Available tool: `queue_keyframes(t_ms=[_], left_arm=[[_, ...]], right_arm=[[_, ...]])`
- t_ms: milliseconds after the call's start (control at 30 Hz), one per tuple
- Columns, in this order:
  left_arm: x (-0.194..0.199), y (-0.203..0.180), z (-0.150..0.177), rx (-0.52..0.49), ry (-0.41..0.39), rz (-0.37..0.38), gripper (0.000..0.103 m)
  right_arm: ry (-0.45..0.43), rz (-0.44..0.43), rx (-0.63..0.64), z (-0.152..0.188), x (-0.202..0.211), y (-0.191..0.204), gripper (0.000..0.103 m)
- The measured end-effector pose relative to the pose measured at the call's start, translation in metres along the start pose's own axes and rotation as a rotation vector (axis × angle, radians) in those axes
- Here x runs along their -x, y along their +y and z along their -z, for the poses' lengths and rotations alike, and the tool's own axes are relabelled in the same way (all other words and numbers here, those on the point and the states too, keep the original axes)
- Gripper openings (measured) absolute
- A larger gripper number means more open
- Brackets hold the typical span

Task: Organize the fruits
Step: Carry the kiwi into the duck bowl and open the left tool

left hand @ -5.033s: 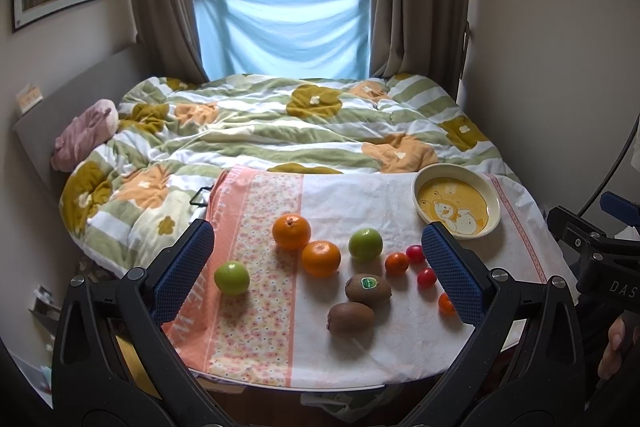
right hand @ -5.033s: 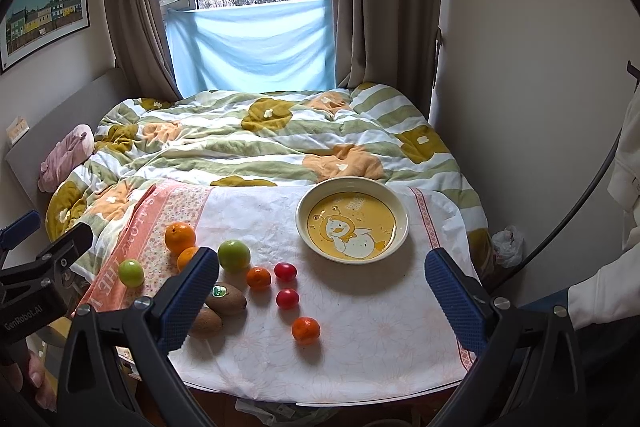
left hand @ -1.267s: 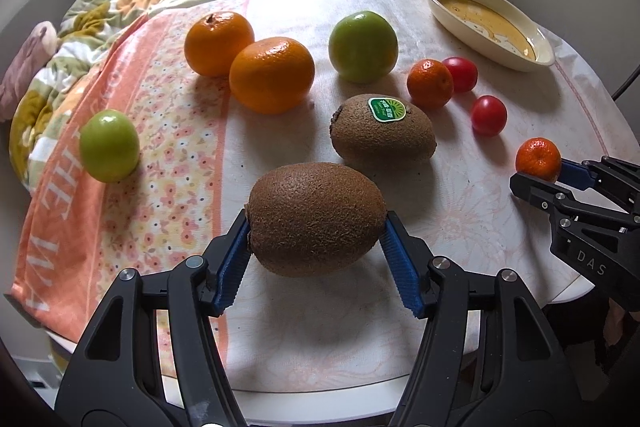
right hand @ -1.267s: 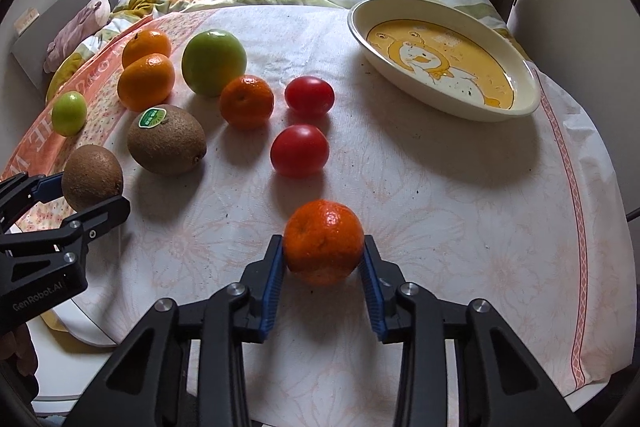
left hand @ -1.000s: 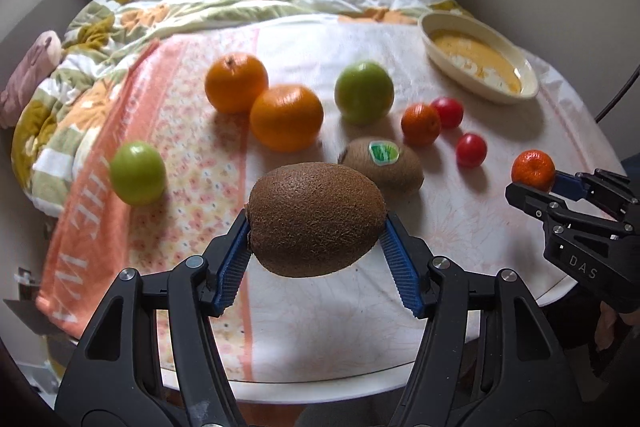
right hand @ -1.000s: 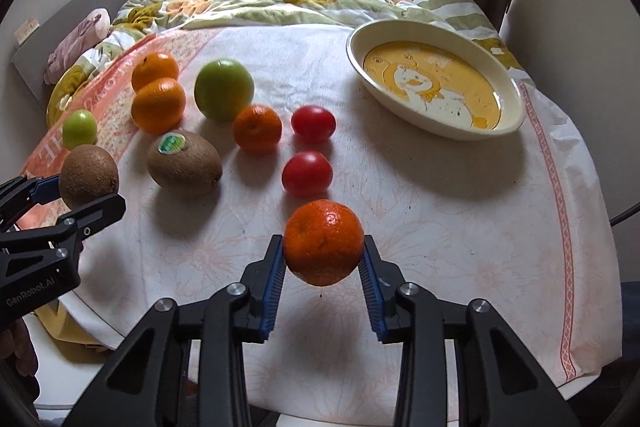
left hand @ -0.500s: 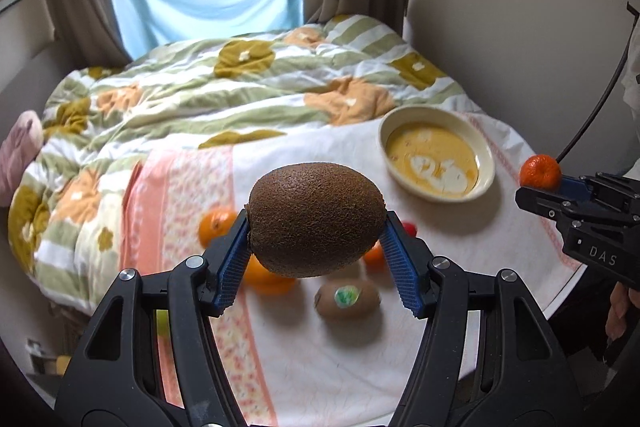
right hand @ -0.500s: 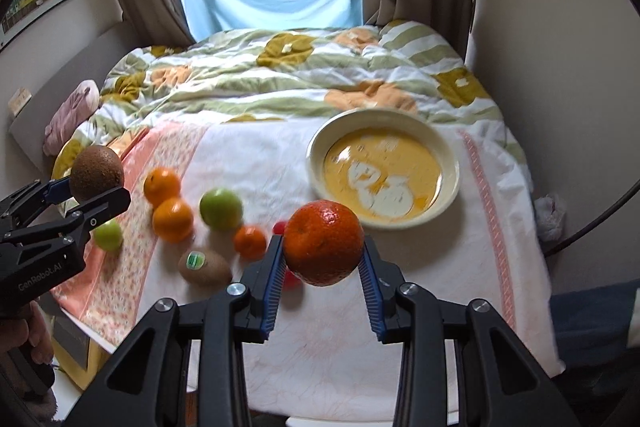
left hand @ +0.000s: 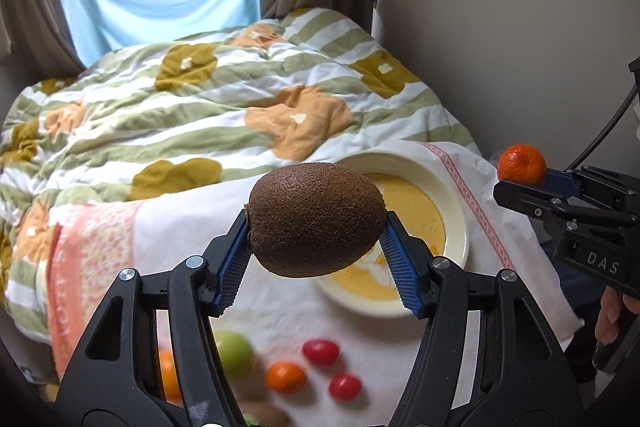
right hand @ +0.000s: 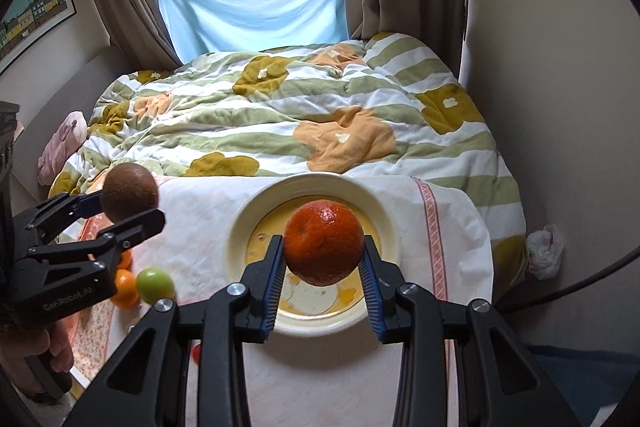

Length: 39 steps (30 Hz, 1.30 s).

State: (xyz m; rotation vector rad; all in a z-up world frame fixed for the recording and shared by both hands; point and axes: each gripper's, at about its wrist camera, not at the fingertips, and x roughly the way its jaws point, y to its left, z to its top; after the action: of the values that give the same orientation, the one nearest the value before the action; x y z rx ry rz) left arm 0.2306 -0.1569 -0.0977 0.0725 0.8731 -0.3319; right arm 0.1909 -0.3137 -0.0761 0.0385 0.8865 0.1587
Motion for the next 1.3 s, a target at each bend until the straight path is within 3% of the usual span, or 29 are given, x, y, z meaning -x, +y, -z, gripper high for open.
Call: queue_keyframes(t_ms=[300, 500, 833, 900, 933, 1000, 1300], left_arm=[[-0.101, -0.032, -0.023, -0.02, 0.101, 0.011, 0.067], [-0.141, -0.039, -0.021, -0.047, 0.167, -0.019, 0.067], [-0.159, -0.052, -0.013, -0.131, 0.225, -0.064, 0.068], [-0.155, -0.054, -0.012, -0.146, 0.211, -0.083, 0.085], [-0.15, -0.054, -0.013, -0.147, 0.191, -0.083, 0.103], [-0.14, -0.053, -0.016, -0.138, 0.152, -0.068, 0.103], [-0.114, -0.045, -0.018, -0.114, 0.145, -0.06, 0.103]], right_arm=[[0.073, -0.017, -0.01, -0.015, -0.053, -0.055, 0.034], [0.117, -0.044, -0.006, -0.018, -0.081, -0.065, 0.034], [0.16, -0.083, -0.036, -0.019, -0.102, -0.08, 0.034], [0.164, -0.082, -0.04, -0.02, -0.103, -0.084, 0.034], [0.164, -0.079, -0.039, -0.021, -0.102, -0.085, 0.034], [0.162, -0.078, -0.037, -0.022, -0.1, -0.087, 0.034], [0.156, -0.088, 0.014, -0.022, -0.095, -0.08, 0.034]])
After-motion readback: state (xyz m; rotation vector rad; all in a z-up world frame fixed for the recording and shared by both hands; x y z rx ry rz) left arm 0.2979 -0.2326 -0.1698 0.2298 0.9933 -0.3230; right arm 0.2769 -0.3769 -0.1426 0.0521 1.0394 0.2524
